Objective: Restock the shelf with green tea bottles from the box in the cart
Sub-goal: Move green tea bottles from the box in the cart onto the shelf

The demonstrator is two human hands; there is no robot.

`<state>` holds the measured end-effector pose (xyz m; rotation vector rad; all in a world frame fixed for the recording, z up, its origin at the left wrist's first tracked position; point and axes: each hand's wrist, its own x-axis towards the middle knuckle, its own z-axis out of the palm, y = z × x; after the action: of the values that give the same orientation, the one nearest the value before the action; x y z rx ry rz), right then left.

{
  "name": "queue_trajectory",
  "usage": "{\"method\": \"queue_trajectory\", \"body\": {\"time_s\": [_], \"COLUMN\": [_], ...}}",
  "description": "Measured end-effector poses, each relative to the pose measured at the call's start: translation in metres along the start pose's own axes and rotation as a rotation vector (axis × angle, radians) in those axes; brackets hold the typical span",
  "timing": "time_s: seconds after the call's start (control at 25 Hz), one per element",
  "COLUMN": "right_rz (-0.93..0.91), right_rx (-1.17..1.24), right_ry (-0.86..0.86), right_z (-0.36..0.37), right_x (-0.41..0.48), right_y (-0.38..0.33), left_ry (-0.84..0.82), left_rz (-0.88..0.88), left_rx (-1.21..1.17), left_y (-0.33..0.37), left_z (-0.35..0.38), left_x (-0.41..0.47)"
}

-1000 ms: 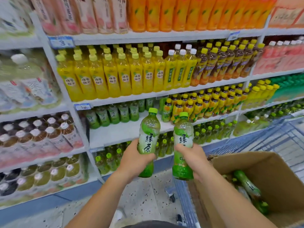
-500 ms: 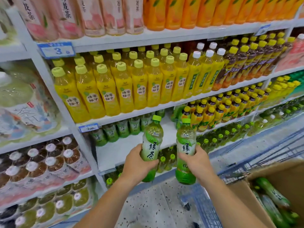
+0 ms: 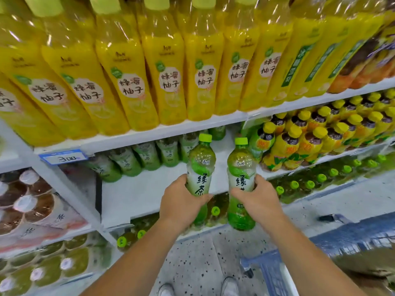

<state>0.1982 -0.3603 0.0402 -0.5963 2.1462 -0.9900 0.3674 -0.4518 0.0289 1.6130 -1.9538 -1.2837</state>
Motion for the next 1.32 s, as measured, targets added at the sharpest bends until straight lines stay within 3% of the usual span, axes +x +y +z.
{"method": "queue_trajectory", "body": {"time_s": [0.32,0.48,0.8,1.0,1.32], "right_rz": [-0.224,-0.386,-0.516,-0.417,-0.427], "right_rx": [-0.084,-0.016,0.149,0.044,-0.181], "right_ry": [0.075,0.087,0.028,-0.026,0.093], "right_z": [0.022,0.033,0.045,0.051,0.065], "right_x": [0.095,0.116,0.136,0.132,0.148], "right_y": [0.029,0.041,0.068,0.099,0.097], "left_ry": [0.144,0.224,0.255,0.179,0.307], "left_rz": [0.123,0.211,0.322,0.248,0.114], "left_rx": [-0.186,-0.203,-0.197,-0.086,-0.139], "left_y": [-0.026,-0.038,-0.052,-0.074,-0.081], "left_z": [0.065,0.083,0.107,0.111,0.125], "left_x": [0.069,0.093,0.107,0.103,0.107]}}
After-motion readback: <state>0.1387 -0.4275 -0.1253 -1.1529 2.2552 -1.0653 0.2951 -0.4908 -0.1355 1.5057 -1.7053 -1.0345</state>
